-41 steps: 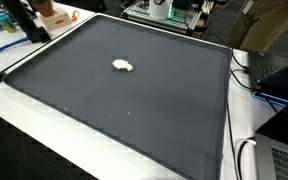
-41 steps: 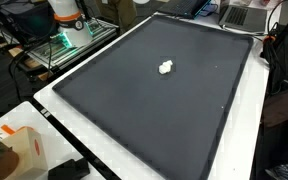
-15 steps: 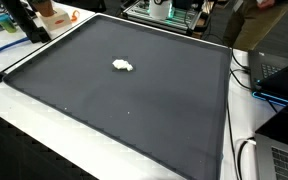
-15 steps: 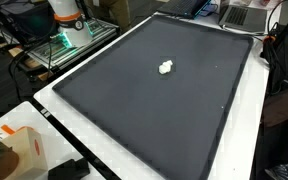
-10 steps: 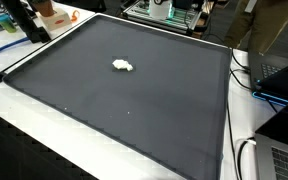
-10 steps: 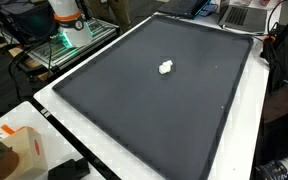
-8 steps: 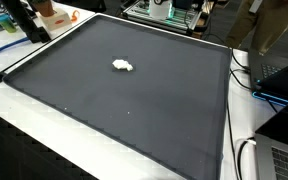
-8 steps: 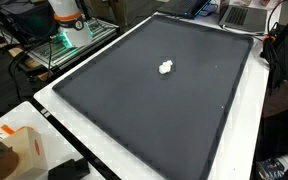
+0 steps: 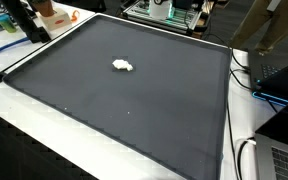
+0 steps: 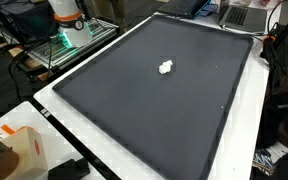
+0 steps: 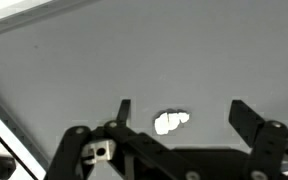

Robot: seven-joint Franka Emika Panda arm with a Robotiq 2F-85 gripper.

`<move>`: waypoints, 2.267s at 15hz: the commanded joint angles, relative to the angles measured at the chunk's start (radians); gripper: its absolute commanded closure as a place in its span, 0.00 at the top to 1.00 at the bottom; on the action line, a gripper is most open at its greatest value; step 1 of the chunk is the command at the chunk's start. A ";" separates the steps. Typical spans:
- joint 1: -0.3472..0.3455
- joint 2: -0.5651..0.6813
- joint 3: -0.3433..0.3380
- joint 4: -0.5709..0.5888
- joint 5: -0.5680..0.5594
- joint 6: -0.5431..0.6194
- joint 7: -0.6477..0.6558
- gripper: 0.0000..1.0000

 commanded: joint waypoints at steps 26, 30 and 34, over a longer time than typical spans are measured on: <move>0.584 -0.301 -0.693 -0.076 -0.472 -0.578 0.534 1.00; 0.681 -0.270 -0.781 -0.048 -0.498 -0.525 0.564 1.00; 0.797 -0.294 -0.867 -0.066 -0.514 -0.507 0.628 1.00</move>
